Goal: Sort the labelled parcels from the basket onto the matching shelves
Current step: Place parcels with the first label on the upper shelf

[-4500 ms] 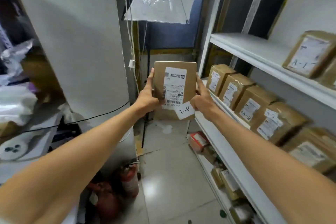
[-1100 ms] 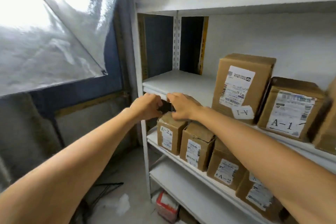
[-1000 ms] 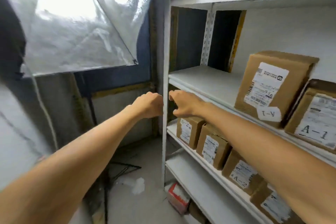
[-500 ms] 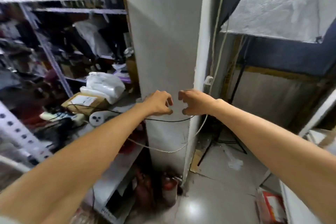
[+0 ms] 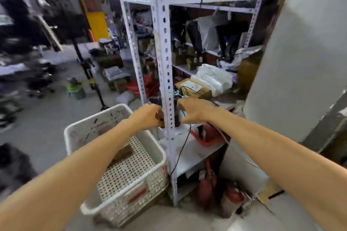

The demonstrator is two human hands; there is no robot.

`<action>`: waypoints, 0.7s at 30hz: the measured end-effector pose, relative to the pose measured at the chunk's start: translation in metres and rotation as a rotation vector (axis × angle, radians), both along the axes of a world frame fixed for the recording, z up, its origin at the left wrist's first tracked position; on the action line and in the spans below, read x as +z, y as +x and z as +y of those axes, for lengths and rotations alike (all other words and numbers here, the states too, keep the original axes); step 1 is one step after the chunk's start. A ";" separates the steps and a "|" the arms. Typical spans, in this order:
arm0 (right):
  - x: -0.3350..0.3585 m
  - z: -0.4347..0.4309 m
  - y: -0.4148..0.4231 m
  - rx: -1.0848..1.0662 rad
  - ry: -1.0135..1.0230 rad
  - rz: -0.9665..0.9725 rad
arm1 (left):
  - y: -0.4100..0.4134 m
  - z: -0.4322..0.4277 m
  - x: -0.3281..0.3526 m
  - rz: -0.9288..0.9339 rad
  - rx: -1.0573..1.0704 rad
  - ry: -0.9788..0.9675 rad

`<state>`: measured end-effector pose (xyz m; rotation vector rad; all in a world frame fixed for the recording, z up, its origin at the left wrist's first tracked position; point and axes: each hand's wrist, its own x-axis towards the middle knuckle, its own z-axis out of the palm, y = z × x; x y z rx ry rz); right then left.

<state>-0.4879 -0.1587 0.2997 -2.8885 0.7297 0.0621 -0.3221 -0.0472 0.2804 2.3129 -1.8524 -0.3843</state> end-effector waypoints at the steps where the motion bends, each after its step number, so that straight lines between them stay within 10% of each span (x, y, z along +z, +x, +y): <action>1: -0.002 0.014 0.019 0.043 0.012 0.010 | 0.017 0.019 -0.001 -0.012 0.031 0.011; 21: -0.033 0.096 0.300 0.422 -0.011 0.119 | 0.239 0.152 -0.019 -0.009 0.503 0.047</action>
